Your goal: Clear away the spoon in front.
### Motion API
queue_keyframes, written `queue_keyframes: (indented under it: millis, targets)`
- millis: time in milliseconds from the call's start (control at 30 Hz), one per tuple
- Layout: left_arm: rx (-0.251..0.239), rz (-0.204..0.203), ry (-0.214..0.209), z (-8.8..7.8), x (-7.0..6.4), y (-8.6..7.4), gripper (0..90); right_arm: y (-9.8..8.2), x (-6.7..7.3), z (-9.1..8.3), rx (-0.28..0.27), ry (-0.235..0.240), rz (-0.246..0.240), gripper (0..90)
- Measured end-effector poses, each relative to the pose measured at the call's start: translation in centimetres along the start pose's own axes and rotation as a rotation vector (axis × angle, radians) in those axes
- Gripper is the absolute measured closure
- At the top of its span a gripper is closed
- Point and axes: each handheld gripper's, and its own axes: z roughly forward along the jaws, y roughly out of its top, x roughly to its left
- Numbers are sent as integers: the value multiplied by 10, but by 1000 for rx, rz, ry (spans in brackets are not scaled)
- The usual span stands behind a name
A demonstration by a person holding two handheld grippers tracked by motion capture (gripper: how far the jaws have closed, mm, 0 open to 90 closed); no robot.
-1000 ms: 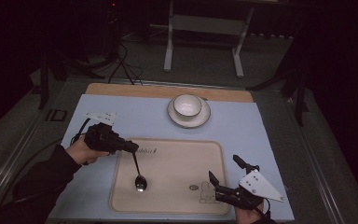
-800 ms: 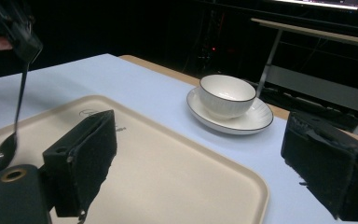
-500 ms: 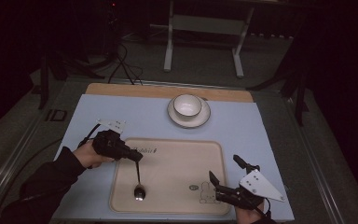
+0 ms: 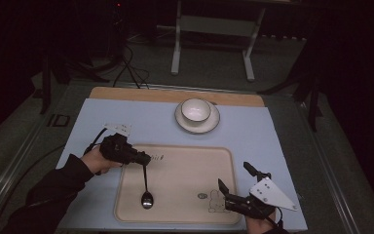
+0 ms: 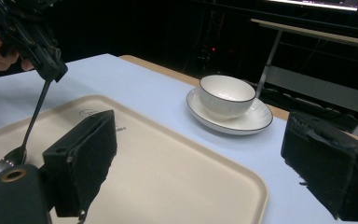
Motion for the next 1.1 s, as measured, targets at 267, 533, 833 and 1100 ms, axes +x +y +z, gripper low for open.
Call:
queue_keyframes:
  millis: [267, 533, 833, 1100]
  targets:
    - [-41, -37, 69, 7, 14, -10, 762, 0, 0, 1, 4, 5, 1, 103]
    - [-56, -77, 132, 15, 25, -19, 725, -1, 1, 1, 9, 8, -2, 103]
    - [-51, -102, 170, 25, 33, -23, 725, -1, 1, 2, 14, 13, 3, 103]
    - [-40, -147, 192, 36, 40, -27, 716, -1, 1, 2, 16, 17, 0, 103]
